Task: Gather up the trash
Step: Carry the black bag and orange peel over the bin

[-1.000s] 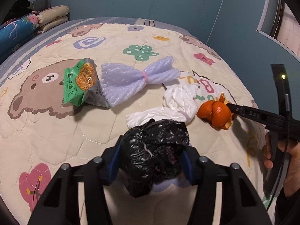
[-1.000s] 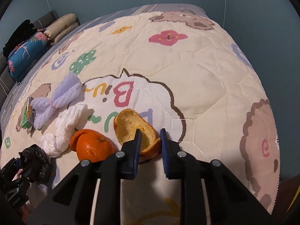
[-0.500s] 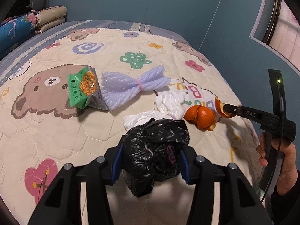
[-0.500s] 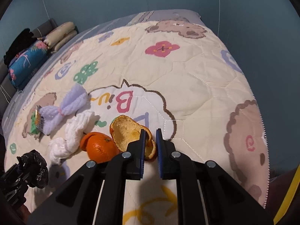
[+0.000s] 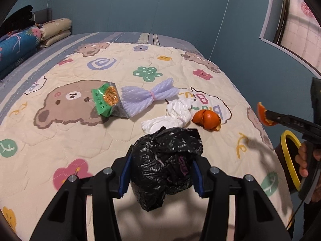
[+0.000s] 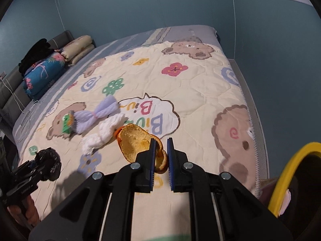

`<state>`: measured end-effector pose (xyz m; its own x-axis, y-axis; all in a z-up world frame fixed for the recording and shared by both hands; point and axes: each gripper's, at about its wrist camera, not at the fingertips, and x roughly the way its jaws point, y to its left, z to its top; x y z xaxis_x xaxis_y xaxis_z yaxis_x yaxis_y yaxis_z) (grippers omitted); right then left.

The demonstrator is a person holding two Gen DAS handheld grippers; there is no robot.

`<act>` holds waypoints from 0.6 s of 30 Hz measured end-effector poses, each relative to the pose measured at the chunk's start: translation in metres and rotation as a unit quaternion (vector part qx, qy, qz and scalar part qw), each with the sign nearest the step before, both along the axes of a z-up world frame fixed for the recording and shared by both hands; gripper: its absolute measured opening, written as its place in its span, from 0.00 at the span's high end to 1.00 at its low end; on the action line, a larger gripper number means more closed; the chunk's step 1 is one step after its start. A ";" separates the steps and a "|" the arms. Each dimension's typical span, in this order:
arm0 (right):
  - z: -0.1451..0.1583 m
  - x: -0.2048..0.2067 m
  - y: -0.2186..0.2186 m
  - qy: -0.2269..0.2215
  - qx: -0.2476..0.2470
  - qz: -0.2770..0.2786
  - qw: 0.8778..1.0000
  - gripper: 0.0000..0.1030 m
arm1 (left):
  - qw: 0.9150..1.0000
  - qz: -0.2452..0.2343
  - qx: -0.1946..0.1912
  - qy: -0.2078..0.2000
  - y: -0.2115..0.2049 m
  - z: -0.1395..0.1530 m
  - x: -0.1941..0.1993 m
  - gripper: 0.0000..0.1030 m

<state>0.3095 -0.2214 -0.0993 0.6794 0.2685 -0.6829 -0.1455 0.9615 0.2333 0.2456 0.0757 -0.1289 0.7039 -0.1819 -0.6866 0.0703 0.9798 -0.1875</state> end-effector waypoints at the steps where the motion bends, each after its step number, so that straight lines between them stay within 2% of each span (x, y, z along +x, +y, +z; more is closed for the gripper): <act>1: 0.003 -0.011 -0.002 -0.004 0.002 0.001 1.000 0.89 | 1.000 -0.001 0.002 0.000 0.000 0.001 -0.004 0.54; 10: 0.004 -0.074 -0.016 -0.002 0.013 0.011 1.000 0.89 | 0.999 -0.027 0.020 -0.009 -0.018 0.010 -0.041 0.54; 13: 0.008 -0.091 -0.026 -0.009 0.018 0.008 1.000 0.89 | 0.998 -0.040 0.031 -0.024 -0.036 0.022 -0.052 0.54; 18: 0.029 -0.117 -0.051 -0.031 0.027 -0.008 0.999 0.89 | 0.996 -0.070 0.024 -0.048 -0.062 0.047 -0.062 0.54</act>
<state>0.1928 -0.2720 -0.0707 0.7248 0.2928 -0.6236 -0.1460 0.9499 0.2762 0.1837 0.0136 -0.0817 0.7369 -0.2505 -0.6278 0.2214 0.9670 -0.1259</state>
